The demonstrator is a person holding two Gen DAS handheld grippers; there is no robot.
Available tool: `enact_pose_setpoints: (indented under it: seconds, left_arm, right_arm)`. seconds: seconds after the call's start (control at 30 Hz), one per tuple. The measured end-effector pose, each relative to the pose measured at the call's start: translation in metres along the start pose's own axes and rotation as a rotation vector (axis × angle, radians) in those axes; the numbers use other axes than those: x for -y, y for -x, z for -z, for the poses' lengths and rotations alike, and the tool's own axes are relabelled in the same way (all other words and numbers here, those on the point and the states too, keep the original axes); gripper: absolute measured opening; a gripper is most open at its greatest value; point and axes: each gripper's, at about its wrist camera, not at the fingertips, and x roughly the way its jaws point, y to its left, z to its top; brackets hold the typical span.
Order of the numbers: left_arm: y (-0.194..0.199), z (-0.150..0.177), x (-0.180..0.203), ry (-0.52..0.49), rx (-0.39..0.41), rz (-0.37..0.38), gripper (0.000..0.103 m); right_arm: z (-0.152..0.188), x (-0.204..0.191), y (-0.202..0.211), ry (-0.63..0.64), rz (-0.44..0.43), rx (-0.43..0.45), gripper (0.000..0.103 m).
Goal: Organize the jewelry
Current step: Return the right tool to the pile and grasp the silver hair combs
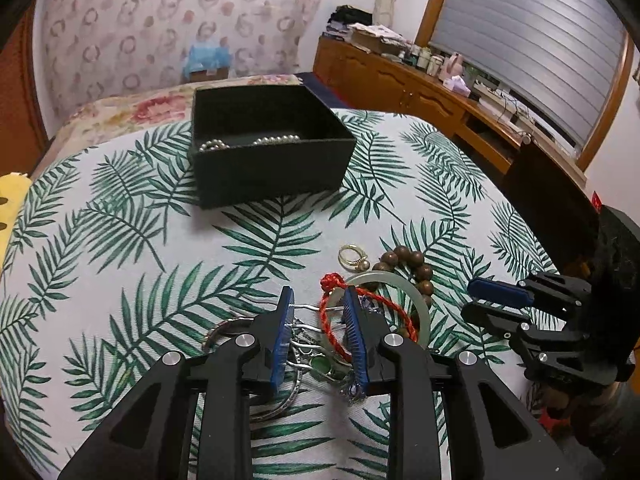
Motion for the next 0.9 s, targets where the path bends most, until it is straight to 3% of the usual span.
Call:
enact_pose_setpoints:
  seconds: [0.23,0.3,0.33,0.63,0.9]
  left_arm:
    - [-0.012,-0.002,0.002,-0.008,-0.024,-0.003,0.023]
    - [-0.012,-0.003,0.001,-0.009,-0.027,-0.002,0.004]
    - [-0.012,-0.004,0.001,-0.006,-0.032,0.006,0.003]
    - [0.024,-0.01,0.001,0.019,0.064,0.007,0.002]
    - [0.065,-0.006,0.005,-0.013,0.144,-0.059,0.002]
  right_arm:
    - [-0.001,-0.002,0.001,0.011,-0.002,0.009,0.029]
    - [-0.001,-0.001,0.0,0.012,-0.005,0.01,0.029]
    - [0.0,-0.002,0.0,0.012,-0.006,0.01,0.029]
    - [0.0,-0.002,-0.001,0.012,-0.014,0.003,0.029]
    - [-0.004,-0.01,0.0,0.046,-0.021,0.001,0.029]
